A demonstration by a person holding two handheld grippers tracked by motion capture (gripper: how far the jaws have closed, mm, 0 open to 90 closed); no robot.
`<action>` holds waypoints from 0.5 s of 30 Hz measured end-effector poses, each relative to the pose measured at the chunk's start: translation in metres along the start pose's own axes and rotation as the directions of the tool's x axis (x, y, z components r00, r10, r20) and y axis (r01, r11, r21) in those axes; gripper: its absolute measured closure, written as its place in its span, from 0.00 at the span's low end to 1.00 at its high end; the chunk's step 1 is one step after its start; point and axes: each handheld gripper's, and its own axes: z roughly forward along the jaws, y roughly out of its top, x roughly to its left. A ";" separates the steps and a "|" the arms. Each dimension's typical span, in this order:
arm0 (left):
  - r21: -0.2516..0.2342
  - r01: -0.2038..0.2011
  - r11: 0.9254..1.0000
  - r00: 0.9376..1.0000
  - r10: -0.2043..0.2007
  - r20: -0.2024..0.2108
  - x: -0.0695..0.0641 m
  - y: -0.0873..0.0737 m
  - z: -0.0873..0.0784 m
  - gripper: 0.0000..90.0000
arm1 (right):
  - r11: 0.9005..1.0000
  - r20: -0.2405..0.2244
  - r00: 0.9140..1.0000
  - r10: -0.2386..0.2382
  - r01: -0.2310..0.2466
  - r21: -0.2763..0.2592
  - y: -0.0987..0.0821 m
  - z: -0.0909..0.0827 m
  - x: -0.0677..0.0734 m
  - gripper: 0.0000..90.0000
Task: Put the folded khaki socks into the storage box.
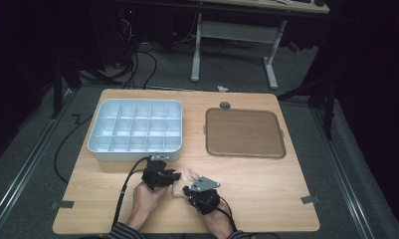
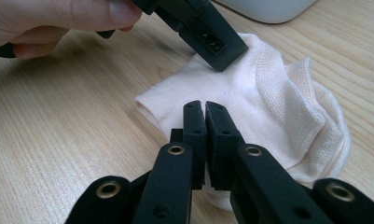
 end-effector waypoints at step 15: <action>-0.012 -0.009 1.000 0.999 0.009 0.033 0.001 -0.002 -0.001 0.93 | 1.000 -0.010 1.000 0.003 -0.003 0.008 0.001 -0.001 -0.001 0.97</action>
